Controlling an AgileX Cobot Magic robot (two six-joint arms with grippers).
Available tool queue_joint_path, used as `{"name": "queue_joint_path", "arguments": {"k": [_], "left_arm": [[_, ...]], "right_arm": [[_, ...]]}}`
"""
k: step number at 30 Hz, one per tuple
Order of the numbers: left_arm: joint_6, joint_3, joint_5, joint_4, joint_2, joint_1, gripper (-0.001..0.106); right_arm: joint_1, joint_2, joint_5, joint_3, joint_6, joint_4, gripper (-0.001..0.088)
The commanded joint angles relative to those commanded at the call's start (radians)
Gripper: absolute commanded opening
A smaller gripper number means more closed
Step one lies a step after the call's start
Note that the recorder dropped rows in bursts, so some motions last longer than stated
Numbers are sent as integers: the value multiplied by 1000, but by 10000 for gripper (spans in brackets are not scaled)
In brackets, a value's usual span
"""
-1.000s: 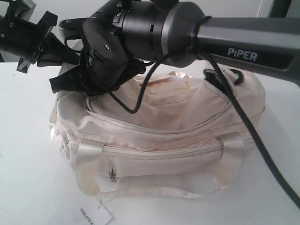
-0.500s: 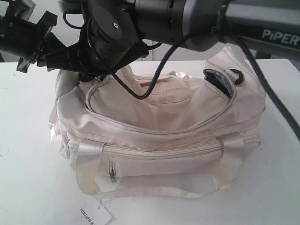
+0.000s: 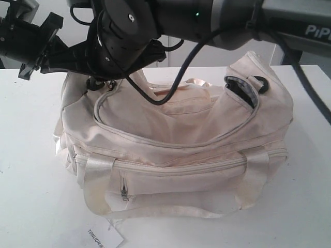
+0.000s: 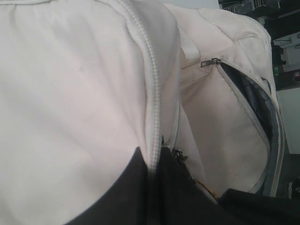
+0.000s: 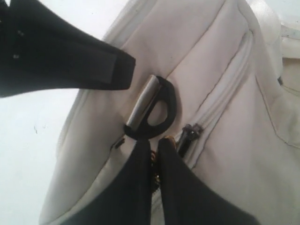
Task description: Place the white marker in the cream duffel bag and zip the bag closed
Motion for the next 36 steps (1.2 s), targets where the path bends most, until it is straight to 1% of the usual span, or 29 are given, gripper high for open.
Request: {"name": "queue_joint_path", "arguments": {"k": [8, 12, 15, 23, 36], "left_arm": [[0, 0, -7, 0, 0, 0, 0], [0, 0, -7, 0, 0, 0, 0], [0, 0, -13, 0, 0, 0, 0], [0, 0, -22, 0, 0, 0, 0], [2, 0, -41, 4, 0, 0, 0]], "right_arm": [[0, 0, 25, 0, -4, 87, 0], [0, 0, 72, 0, -9, 91, 0], [0, -1, 96, 0, -30, 109, 0], [0, -2, 117, 0, -116, 227, 0], [0, -49, 207, 0, -175, 236, 0]]}}
